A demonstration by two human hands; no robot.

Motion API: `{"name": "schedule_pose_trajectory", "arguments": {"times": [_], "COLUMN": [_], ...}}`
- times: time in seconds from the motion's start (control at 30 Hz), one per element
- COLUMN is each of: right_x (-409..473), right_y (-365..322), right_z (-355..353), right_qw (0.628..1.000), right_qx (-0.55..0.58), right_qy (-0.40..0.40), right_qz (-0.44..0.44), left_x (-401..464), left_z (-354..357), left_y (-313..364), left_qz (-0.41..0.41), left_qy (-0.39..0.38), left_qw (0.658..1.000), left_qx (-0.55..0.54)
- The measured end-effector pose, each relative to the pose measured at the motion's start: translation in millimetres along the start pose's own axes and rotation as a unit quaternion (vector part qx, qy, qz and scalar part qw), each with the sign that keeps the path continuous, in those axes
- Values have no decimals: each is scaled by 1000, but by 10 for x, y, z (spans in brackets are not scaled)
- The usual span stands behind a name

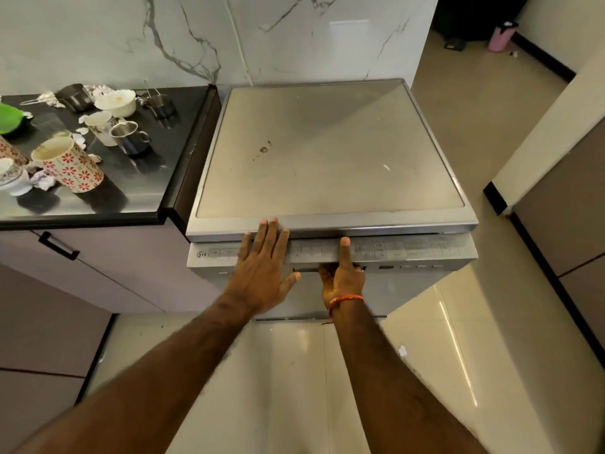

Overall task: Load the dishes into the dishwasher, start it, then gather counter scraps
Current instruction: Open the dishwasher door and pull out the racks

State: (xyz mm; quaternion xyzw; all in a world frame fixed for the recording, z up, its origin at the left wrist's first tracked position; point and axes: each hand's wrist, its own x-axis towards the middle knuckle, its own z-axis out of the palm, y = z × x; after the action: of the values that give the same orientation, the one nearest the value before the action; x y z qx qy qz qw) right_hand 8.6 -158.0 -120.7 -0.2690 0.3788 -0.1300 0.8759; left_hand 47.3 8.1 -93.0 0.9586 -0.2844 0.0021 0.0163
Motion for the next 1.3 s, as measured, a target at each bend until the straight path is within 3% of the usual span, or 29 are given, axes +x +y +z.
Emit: {"name": "schedule_pose_trajectory", "arguments": {"times": [0.2,0.27,0.3,0.37,0.4,0.47,0.53,0.6,0.73,0.93,1.1,1.3], "right_x": [-528,-636,-689,-816,-874,-945,-958,-946,-1121,-1256,-1192,-779], "right_y": [23,-13,-44,-151,-217,-309,-318,-241,-27,544,1227,2090], "right_z": [-658,-870,-1009,-1307,-1478,-1772,-2033,-2295,-2967,-4029,-4977,-5908], "right_qw": [996,981,956,872,825,692,552,489,449,447,414,389], "right_qx": [-74,-169,-242,-399,-461,-596,-710,-767,-790,-816,-851,-886], "right_qy": [-13,82,163,261,250,153,52,-29,-118,-158,-195,-210], "right_qz": [46,43,21,-109,-209,-377,-433,-416,-400,-331,-256,-141], "left_x": [-382,-573,-689,-919,-1049,-1291,-1566,-1847,-2388,-3034,-3856,-4314], "left_z": [88,178,224,319,380,491,609,745,1014,1753,2779,4208], "left_y": [185,264,310,393,441,535,673,809,1053,1071,1280,1380], "left_qz": [3,-11,-20,-30,-32,-38,-45,-58,-106,-63,-30,-22], "left_qy": [-106,-108,-104,-96,-92,-93,-98,-87,-100,-275,-341,-386], "left_qw": [994,994,994,994,994,994,992,991,981,946,935,919], "left_qx": [-7,-25,-30,-40,-41,-46,-60,-85,-128,-162,-89,-79]}}
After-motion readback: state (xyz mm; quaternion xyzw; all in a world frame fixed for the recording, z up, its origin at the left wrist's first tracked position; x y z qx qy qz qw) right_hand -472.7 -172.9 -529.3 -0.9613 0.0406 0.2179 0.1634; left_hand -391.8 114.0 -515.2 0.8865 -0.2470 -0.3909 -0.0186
